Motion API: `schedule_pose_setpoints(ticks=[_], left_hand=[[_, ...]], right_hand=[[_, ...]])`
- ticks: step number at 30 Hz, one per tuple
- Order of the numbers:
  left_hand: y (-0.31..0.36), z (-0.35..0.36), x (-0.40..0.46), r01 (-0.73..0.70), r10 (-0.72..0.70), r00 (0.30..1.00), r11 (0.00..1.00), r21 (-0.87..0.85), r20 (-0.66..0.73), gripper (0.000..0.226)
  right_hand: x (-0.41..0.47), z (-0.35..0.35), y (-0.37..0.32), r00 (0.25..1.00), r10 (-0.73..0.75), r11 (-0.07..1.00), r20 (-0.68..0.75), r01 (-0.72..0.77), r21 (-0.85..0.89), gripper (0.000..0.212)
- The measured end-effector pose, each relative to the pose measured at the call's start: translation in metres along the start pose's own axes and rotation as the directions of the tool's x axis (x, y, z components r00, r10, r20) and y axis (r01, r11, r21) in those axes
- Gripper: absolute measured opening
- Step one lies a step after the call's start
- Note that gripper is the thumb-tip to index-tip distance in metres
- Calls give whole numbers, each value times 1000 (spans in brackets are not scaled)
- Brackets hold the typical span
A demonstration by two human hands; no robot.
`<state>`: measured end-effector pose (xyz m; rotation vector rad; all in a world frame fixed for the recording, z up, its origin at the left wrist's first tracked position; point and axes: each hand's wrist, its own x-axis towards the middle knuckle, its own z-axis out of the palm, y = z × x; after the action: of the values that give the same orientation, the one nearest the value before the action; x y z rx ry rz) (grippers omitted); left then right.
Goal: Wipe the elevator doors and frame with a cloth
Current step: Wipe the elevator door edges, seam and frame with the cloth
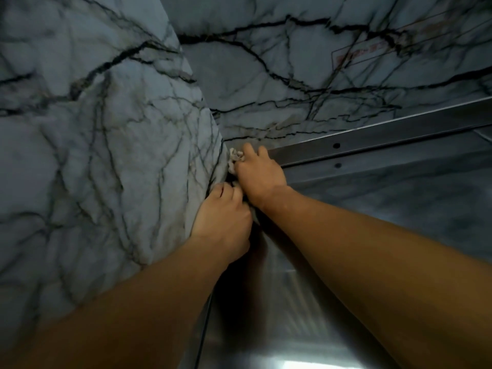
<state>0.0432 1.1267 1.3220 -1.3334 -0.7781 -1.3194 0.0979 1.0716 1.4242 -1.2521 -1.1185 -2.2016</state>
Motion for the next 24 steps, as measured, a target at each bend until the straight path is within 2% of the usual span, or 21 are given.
schedule_pose_setpoints(ticks=[7,16,20,22,24], left_hand=[[-1,1,1,5,-4,1000,1000,-26,31,57],[-7,0,6,-17,18,998,1000,-20,68,52],[9,-8,13,133,-126,989,986,-98,74,42],[21,-20,21,258,-243,965,947,-193,97,38],[39,-37,39,322,-304,947,907,-273,106,41]], right_hand=[[1,-10,18,986,13,997,164,0,-79,27],[-11,-33,63,983,18,988,185,11,-154,48],[-22,-48,100,984,-7,986,176,36,-164,45],[-28,-54,114,988,-7,986,156,33,-162,42],[-35,-63,134,989,-7,986,149,31,-164,41]])
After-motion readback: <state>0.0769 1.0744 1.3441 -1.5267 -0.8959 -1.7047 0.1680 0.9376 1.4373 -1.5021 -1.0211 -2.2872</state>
